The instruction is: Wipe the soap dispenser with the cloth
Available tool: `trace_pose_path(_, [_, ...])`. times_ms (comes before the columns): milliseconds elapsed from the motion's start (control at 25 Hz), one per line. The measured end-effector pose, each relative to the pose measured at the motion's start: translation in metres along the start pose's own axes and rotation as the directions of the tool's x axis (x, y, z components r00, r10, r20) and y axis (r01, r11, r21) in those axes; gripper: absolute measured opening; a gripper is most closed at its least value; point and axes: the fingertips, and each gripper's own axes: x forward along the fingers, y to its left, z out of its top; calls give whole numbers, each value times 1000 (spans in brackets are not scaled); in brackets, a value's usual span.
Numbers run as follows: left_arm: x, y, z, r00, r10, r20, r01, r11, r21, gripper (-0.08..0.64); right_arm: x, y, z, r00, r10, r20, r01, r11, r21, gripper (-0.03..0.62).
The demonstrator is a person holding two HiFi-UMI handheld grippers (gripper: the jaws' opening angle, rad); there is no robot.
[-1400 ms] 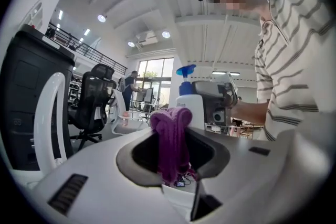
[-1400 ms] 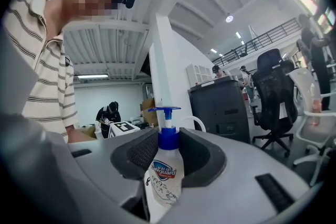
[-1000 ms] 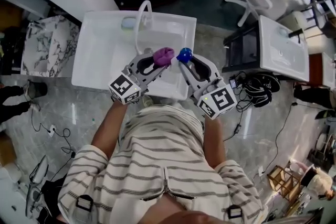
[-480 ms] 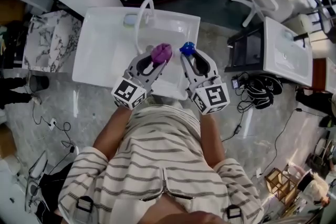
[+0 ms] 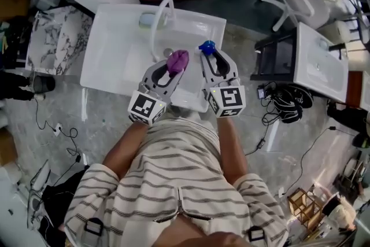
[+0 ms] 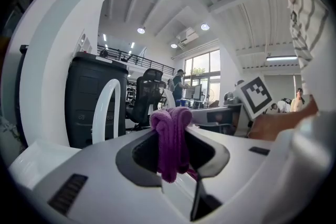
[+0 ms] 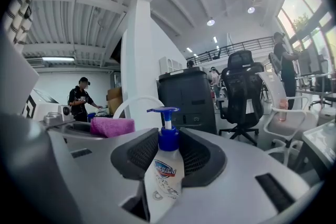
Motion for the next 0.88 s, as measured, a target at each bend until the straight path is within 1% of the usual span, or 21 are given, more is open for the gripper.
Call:
trace_pose_path(200, [1,4,-7,1000,6,-14,-6,1000,-9,118,37,-18,-19,999,-19,-30,18,999,-26,133])
trace_pose_path(440, [-1,7,-13,999,3,-36,-4,1000,-24,119,86,-33,-39,999,-1,-52,1,1000,-3,133])
trace_pose_path(640, [3,12,-18,999,0,-34,-1,999,-40,118,125,-49,-57,996,-38,-79,34,998,-54,133])
trace_pose_path(760, [3,17,-27,998,2,-64,-5,999,-42,119,144,-57,-62,995,-50,-88,45,997,-61,133])
trace_pose_path(880, [5,22,-30,997,6,-75,-10,999,-46,118,160,-64,-69,994,-53,-97,47,996,-71,133])
